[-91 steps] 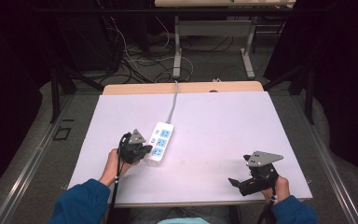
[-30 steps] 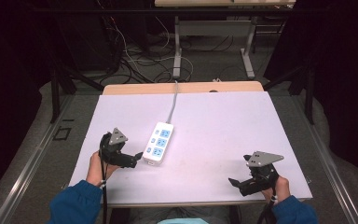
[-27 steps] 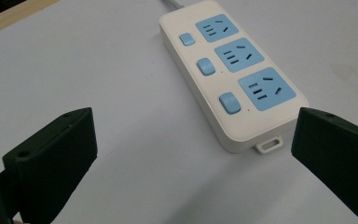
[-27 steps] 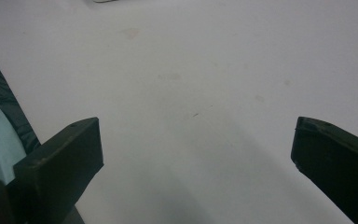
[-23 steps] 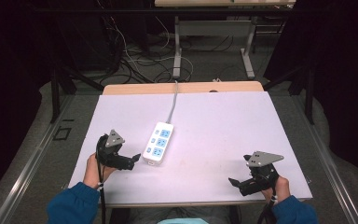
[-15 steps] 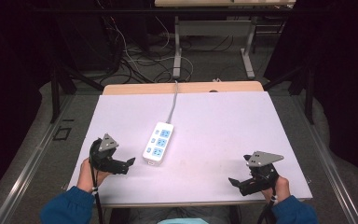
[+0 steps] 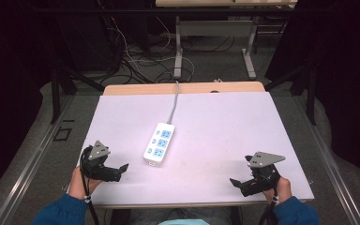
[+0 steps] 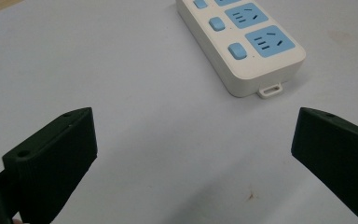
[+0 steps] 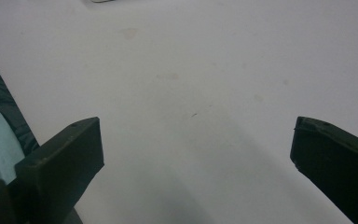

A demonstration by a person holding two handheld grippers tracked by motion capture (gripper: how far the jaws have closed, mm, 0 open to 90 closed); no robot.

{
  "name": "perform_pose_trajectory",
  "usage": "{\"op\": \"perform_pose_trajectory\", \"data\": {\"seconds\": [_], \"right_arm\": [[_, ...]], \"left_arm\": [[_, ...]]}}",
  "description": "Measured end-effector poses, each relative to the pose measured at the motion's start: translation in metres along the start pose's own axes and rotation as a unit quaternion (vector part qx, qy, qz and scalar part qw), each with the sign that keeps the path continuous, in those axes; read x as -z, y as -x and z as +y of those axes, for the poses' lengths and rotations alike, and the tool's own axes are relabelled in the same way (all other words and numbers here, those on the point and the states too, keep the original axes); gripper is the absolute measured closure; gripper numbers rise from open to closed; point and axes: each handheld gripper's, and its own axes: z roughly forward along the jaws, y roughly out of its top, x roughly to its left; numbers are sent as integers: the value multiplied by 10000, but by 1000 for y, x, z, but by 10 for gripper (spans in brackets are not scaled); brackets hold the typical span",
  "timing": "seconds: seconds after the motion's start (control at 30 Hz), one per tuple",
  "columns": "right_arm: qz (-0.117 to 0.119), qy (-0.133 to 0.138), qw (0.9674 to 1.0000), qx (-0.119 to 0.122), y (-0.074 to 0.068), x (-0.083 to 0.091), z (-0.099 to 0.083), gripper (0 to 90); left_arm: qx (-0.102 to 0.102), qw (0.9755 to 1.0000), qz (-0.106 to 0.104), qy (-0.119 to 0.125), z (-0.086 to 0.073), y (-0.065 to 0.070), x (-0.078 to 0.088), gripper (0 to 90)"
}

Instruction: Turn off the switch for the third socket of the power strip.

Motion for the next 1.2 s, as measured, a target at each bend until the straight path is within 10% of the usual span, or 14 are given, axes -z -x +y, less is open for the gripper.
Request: {"op": "perform_pose_trajectory", "data": {"seconds": [1.2], "right_arm": [[7, -53, 10000, -67, -1, 0, 0, 22]], "left_arm": [[-6, 9999, 33, 109, -32, 1, 25, 2]]}}
